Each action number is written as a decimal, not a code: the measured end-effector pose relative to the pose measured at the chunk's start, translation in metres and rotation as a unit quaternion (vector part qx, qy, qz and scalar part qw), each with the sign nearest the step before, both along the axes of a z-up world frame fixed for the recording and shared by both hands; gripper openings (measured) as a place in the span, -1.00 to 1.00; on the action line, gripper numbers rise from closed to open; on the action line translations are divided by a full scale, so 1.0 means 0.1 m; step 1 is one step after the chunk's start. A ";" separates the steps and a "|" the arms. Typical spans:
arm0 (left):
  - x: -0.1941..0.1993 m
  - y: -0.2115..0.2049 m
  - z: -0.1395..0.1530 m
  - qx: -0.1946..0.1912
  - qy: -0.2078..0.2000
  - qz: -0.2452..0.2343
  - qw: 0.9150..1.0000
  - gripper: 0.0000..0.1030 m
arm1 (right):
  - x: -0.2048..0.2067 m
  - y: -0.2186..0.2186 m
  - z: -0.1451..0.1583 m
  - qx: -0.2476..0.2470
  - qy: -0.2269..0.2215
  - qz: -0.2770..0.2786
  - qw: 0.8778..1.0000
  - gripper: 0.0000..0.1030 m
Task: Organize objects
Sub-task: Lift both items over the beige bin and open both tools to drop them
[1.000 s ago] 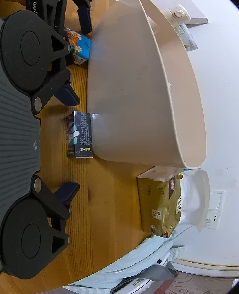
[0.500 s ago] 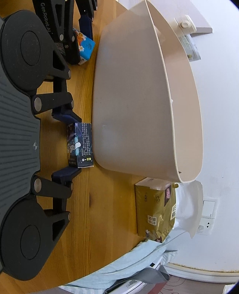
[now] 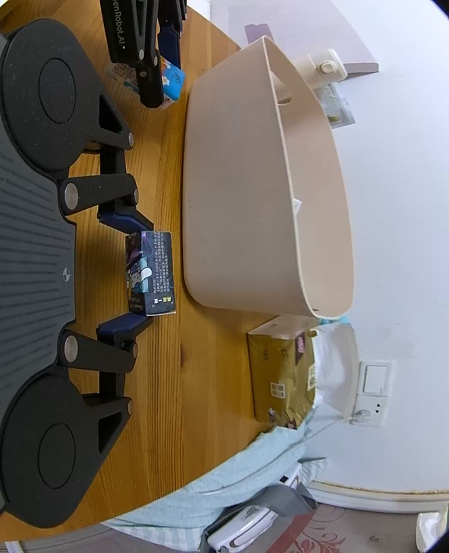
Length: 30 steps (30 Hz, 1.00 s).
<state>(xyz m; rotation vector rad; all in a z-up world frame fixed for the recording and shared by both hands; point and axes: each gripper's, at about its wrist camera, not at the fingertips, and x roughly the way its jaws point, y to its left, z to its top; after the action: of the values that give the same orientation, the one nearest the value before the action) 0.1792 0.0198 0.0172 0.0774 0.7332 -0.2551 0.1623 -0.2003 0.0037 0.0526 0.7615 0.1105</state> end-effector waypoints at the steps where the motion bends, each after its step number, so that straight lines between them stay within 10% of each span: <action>1: -0.02 0.01 0.02 0.000 -0.003 -0.001 1.000 -0.09 | -0.02 -0.01 0.02 0.000 -0.002 -0.001 1.000 -0.09; 30: -0.05 0.14 0.88 0.007 -0.126 -0.006 0.992 -0.09 | -0.21 0.00 0.74 0.007 -0.107 -0.021 0.994 -0.09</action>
<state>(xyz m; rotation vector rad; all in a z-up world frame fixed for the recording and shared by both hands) 0.1741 0.0338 0.1051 0.1241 0.4839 -0.2459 0.1411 -0.2005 0.0781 0.0687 0.5457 0.0804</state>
